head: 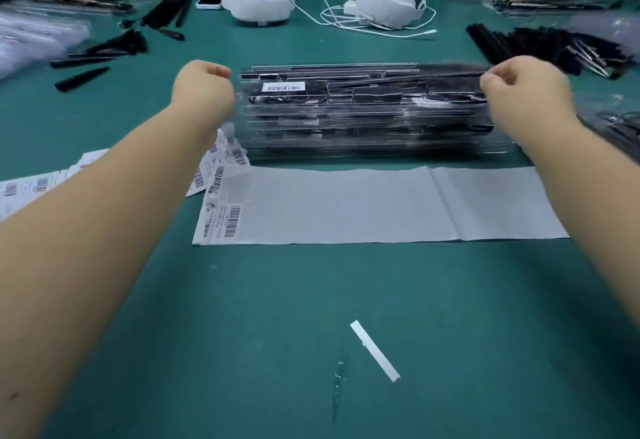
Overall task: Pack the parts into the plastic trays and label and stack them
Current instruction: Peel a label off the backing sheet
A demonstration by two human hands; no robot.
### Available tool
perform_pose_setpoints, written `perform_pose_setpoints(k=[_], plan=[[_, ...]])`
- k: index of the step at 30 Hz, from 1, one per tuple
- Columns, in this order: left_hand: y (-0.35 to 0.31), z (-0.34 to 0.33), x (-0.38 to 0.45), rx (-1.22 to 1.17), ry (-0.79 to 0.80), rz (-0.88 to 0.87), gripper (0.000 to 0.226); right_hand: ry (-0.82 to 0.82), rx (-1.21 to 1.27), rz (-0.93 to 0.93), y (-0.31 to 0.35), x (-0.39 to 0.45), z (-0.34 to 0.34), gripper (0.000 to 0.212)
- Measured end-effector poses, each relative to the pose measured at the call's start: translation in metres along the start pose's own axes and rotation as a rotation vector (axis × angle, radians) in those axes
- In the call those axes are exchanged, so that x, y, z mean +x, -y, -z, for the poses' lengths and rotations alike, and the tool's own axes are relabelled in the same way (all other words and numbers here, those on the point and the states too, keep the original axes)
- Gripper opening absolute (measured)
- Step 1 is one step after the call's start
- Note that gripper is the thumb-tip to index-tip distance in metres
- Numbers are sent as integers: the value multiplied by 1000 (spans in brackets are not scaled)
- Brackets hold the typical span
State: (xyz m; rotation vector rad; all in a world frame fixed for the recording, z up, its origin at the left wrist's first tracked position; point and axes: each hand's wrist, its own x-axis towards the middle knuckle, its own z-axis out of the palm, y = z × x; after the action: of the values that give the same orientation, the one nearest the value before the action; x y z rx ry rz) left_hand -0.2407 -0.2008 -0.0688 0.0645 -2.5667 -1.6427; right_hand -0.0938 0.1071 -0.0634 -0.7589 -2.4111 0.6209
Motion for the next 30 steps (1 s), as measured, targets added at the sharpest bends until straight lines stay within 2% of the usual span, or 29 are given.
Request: perform_pose_setpoints(k=[2, 4, 7, 11, 13, 15, 16, 19, 21, 24, 30], plan=[[-1, 3, -3, 25, 18, -15, 25, 6, -15, 16, 1, -4, 3, 38], [0, 6, -6, 15, 15, -26, 26, -30, -5, 30, 2, -10, 8, 44], [-1, 8, -20, -5, -66, -67, 20, -42, 10, 55, 7, -32, 26, 47], [-6, 11, -54, -16, -128, -231, 19, -62, -369, 114, -6, -81, 57, 44], [-13, 5, -79, -3, -96, -340, 17, -59, -452, 33, -16, -107, 73, 49], [-23, -6, -110, -26, 50, -381, 17, -5, -442, -91, -25, -133, 87, 56], [-29, -14, -128, -60, 193, -361, 18, 7, -449, -114, -31, -145, 93, 58], [-46, -42, -184, -121, 686, -193, 17, 60, -475, -128, -52, -176, 113, 66], [-56, -65, -219, -204, 890, -72, 13, 128, -478, -149, -62, -187, 132, 76], [-69, -102, -261, -350, 1033, 104, 6, 186, -472, -148, -81, -194, 159, 80], [-85, -154, -310, -515, 1091, 278, 11, 143, -342, -221, -121, -205, 200, 101]])
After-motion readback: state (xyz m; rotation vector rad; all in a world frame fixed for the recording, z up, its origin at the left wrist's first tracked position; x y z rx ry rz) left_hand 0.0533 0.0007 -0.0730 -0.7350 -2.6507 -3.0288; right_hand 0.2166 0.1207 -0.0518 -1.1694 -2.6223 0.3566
